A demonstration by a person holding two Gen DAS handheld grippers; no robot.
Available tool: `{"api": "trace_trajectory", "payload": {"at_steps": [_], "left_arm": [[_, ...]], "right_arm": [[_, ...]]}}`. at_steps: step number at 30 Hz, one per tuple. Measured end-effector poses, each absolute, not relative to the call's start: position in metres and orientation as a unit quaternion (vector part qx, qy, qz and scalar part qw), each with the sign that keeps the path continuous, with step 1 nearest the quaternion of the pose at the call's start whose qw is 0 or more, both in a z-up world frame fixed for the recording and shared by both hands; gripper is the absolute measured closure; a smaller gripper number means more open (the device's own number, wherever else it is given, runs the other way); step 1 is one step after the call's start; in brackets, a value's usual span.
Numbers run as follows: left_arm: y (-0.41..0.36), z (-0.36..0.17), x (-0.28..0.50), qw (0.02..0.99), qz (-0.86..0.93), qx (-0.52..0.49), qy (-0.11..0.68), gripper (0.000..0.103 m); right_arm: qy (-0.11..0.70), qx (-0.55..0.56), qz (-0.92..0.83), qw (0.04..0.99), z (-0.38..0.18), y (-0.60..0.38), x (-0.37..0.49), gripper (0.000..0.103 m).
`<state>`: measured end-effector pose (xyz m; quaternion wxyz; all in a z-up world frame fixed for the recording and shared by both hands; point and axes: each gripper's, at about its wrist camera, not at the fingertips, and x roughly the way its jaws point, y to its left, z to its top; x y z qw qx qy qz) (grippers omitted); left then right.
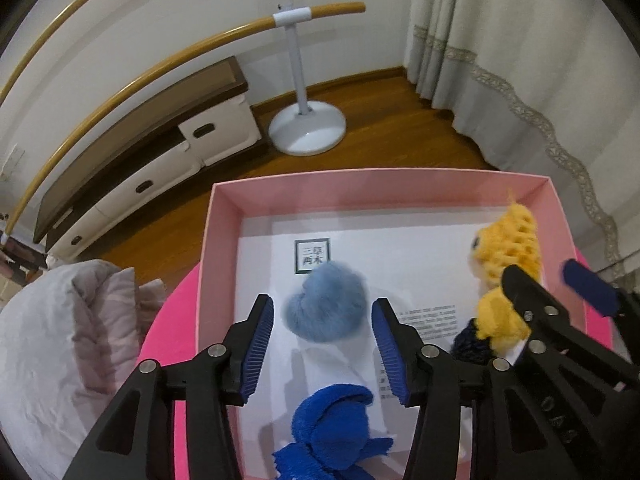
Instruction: Organize soft objects
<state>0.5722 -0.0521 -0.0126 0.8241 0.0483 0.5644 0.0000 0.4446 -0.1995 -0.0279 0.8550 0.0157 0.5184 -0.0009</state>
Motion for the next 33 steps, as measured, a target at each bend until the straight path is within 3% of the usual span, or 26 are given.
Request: {"api": "trace_trajectory", "payload": {"at_steps": [3,6,9,15,33], "left_arm": [[-0.047,-0.01,0.582,0.827,0.014,0.037,0.561,0.032],[-0.042,-0.011,0.567,0.831,0.019,0.024,0.556,0.021],[-0.038,-0.012,0.553,0.834,0.022,0.022,0.551,0.013],[-0.028,0.002,0.496,0.836,0.017,0.026,0.548,0.012],[-0.03,0.012,0.483,0.838,0.013,0.031,0.545,0.011]], "right_arm": [[0.515,0.027,-0.001,0.857,-0.025,-0.207,0.446,0.031],[0.51,0.034,-0.008,0.859,-0.021,-0.213,0.447,0.019],[0.504,0.032,-0.008,0.863,-0.016,-0.215,0.446,0.019],[0.496,0.007,-0.034,0.867,-0.014,-0.21,0.448,0.015],[0.498,-0.012,-0.042,0.866,-0.011,-0.208,0.445,0.015]]}}
